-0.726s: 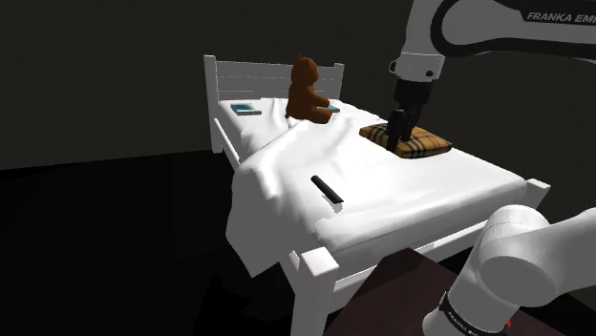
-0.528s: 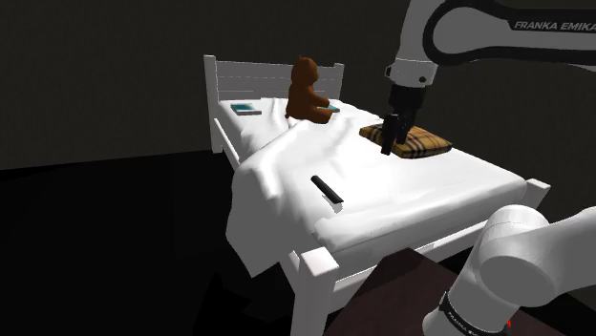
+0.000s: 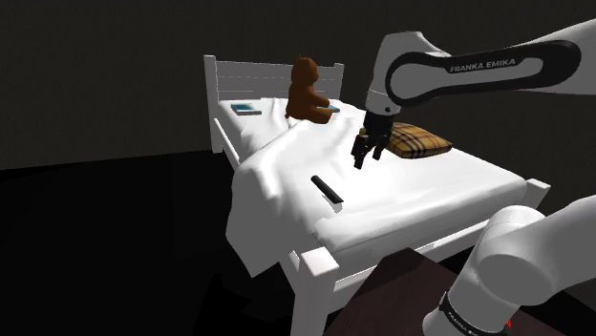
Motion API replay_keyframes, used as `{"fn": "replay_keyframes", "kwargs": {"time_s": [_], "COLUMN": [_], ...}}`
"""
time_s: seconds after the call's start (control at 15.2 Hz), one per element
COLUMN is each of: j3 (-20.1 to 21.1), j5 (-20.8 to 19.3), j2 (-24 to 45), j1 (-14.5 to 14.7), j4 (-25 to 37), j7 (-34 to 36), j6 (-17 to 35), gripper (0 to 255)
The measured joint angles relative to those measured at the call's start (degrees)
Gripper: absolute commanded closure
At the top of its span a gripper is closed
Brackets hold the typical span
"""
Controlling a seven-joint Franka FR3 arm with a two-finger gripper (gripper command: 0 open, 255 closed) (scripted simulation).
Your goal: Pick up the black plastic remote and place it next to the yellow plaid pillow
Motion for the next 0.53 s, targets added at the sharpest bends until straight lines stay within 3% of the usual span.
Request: {"fn": "replay_keyframes", "kwargs": {"time_s": [0.53], "j3": [-0.7], "j5": [-0.7], "j2": [13.9], "j1": [-1.9], "j4": [-1.2], "j7": [5.5], "j6": [18.9], "gripper": [0]}}
